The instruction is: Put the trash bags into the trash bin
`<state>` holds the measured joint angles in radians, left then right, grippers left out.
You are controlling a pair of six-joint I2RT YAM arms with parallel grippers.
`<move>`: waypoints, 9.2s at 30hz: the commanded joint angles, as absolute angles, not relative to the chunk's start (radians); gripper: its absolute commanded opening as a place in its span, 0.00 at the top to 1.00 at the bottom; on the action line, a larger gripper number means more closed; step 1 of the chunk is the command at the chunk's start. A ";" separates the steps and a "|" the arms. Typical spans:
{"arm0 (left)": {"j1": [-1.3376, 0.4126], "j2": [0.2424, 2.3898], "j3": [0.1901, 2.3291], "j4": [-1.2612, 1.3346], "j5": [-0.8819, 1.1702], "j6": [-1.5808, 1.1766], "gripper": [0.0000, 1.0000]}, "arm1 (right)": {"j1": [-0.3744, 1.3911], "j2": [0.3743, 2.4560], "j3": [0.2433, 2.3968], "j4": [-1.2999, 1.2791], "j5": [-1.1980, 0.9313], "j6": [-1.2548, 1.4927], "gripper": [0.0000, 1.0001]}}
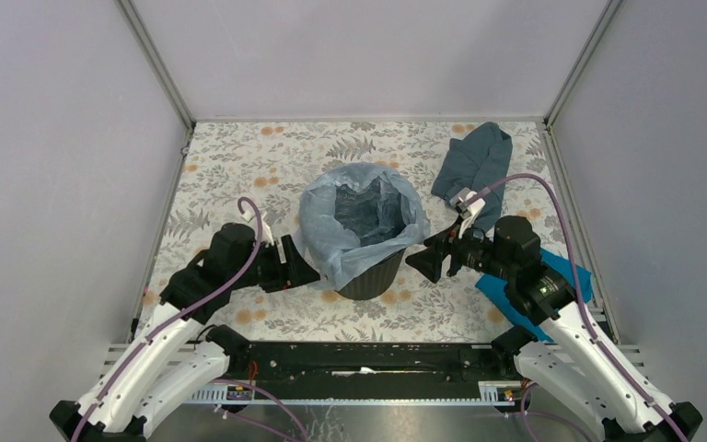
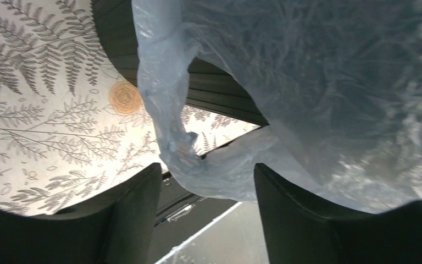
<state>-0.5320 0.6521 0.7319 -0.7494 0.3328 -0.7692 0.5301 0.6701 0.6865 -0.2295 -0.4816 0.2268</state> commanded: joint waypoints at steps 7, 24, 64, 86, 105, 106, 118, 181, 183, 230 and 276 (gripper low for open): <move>-0.532 0.726 0.656 -0.627 0.242 -0.756 0.72 | 0.533 0.573 0.513 0.190 -0.454 0.061 0.40; -0.532 0.821 0.584 -0.563 0.210 -0.849 1.00 | 0.533 0.727 0.543 0.268 -0.627 0.037 0.75; -0.532 0.966 0.387 -0.246 0.106 -0.899 0.96 | 0.533 1.038 1.478 -0.841 -0.036 0.212 0.15; -0.532 0.940 0.389 -0.232 0.107 -0.899 0.96 | 0.840 1.728 1.691 -0.466 0.563 0.174 0.46; -0.533 0.859 0.452 -0.302 0.119 -0.867 0.57 | 0.924 1.667 1.440 -0.463 0.122 0.258 0.09; -0.534 0.853 0.451 -0.304 0.118 -0.866 0.55 | 0.924 1.698 1.445 -0.454 0.099 0.270 0.09; -0.533 0.871 0.499 -0.245 0.135 -0.843 0.45 | 0.920 1.794 1.396 -0.239 -0.065 0.427 0.01; -0.532 0.589 0.992 -0.650 -0.149 -0.551 0.01 | 0.911 0.892 1.105 -0.668 0.132 0.113 0.00; -0.533 0.591 1.010 -0.640 -0.155 -0.526 0.01 | 0.911 0.860 0.993 -0.557 0.067 0.090 0.00; -0.534 0.436 1.164 -0.703 -0.222 -0.459 0.01 | 0.918 2.669 2.056 0.742 0.188 0.142 0.00; -0.534 0.829 1.515 -0.517 -0.300 -0.373 0.01 | 0.954 0.735 1.489 -0.555 0.574 0.185 0.00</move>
